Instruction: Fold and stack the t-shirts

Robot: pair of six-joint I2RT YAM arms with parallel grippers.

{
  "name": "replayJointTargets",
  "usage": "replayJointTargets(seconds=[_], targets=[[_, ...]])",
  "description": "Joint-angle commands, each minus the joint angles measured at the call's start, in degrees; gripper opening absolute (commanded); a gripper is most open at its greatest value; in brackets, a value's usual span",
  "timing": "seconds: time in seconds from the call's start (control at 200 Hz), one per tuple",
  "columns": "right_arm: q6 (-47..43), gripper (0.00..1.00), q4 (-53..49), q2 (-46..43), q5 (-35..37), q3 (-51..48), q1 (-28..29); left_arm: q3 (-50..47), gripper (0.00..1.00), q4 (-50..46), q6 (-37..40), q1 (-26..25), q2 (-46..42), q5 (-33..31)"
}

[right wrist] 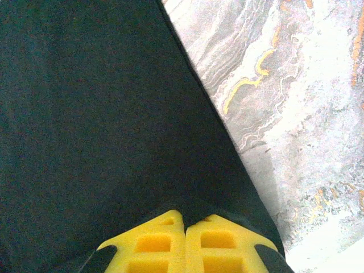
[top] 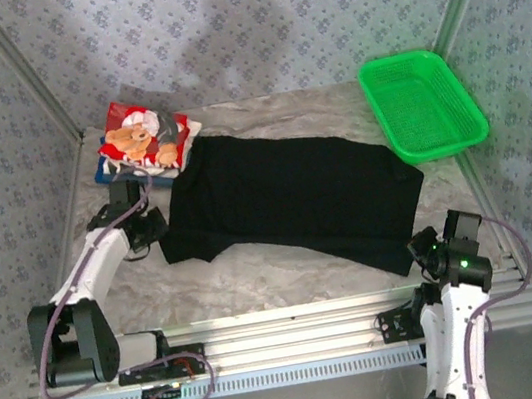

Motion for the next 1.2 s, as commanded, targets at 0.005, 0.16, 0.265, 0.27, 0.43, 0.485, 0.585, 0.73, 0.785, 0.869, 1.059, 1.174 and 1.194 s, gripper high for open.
replayJointTargets(seconds=[0.005, 0.16, 0.265, 0.27, 0.43, 0.485, 0.585, 0.73, 0.785, 0.869, 1.059, 1.174, 1.194], targets=[[0.0, 0.01, 3.6, 2.1, 3.7, -0.3, -0.6, 4.3, 0.0, 0.7, 2.4, -0.3, 1.3, -2.8], [-1.4, 0.01, 5.5, 5.7, 4.3, 1.0, -0.7, 8.6, 0.0, -0.5, 4.0, -1.6, 4.2, -2.5], [-2.0, 0.01, 7.1, 8.3, 4.0, 1.5, -0.6, 12.1, 0.0, -1.7, 5.2, -2.7, 7.0, -3.0], [-2.0, 0.01, 7.2, 8.4, 4.0, 1.6, -0.6, 12.3, 0.0, -1.8, 5.2, -2.8, 7.1, -3.1], [-2.4, 0.01, 9.2, 11.0, 4.1, 1.6, -0.4, 18.3, 0.0, -4.3, 7.8, -5.2, 12.7, -6.0], [-2.5, 0.02, 9.4, 11.6, 4.3, 1.7, -0.3, 20.1, 0.0, -4.9, 8.5, -5.9, 14.5, -6.6], [-2.9, 0.02, 10.0, 12.5, 5.0, 1.9, -0.2, 22.9, 0.0, -5.4, 9.4, -7.1, 17.2, -8.3], [-3.5, 0.03, 10.6, 13.8, 6.1, 2.4, 0.0, 26.9, 0.0, -7.2, 10.9, -9.1, 21.0, -11.6], [-4.0, 0.03, 10.8, 14.5, 6.5, 2.5, 0.0, 28.1, 0.0, -7.3, 11.4, -9.8, 22.2, -12.1], [-4.3, 0.04, 11.2, 15.5, 6.9, 2.4, 0.1, 30.5, 0.0, -8.1, 12.3, -11.1, 24.0, -13.6], [-4.8, 0.05, 12.1, 17.1, 8.4, 2.5, 0.2, 36.0, 0.0, -9.9, 15.0, -14.2, 27.3, -17.8], [-4.9, 0.05, 12.7, 18.0, 9.2, 2.4, 0.6, 39.1, 0.0, -10.4, 17.3, -15.7, 29.3, -20.4], [-4.8, 0.05, 12.8, 18.2, 9.2, 2.4, 0.5, 39.8, 0.0, -10.7, 17.6, -15.9, 29.8, -20.7]])
